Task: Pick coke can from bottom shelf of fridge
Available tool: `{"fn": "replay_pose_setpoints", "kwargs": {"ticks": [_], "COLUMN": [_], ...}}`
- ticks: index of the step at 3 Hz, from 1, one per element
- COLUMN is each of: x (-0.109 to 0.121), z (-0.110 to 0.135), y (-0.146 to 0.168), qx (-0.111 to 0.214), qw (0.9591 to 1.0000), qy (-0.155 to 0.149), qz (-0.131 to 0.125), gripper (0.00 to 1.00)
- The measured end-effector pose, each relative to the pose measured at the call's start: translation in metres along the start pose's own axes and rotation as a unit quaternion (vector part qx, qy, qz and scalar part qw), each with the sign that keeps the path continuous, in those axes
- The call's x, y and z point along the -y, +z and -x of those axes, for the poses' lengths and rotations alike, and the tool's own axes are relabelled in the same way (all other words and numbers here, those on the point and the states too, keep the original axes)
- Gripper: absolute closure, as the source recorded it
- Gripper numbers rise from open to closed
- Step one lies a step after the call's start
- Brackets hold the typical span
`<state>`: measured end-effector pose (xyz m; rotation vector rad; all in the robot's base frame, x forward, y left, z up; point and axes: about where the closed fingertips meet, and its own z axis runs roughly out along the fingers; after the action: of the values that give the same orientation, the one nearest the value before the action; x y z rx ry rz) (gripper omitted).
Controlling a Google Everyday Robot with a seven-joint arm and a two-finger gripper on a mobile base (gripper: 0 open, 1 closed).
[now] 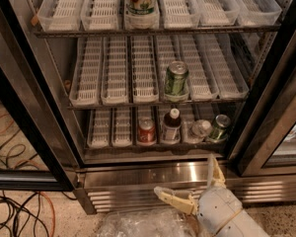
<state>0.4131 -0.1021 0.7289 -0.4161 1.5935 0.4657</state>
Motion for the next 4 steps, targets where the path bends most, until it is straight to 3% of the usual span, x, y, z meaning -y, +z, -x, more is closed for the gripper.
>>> {"fn": "replay_pose_setpoints", "kwargs": {"ticks": [2,3,4], "x": [0.016,0.025,0.025], "z": [-0.038,-0.058,-0.076], "y": [-0.002,0.018,0.042], "qx": [0.038,0.065,0.074], "qw": [0.9986,0.9960,0.9953], "qy": [-0.037,-0.061,-0.061], "qz": [0.005,0.007,0.008], "gripper": [0.00,0.00,0.00]}}
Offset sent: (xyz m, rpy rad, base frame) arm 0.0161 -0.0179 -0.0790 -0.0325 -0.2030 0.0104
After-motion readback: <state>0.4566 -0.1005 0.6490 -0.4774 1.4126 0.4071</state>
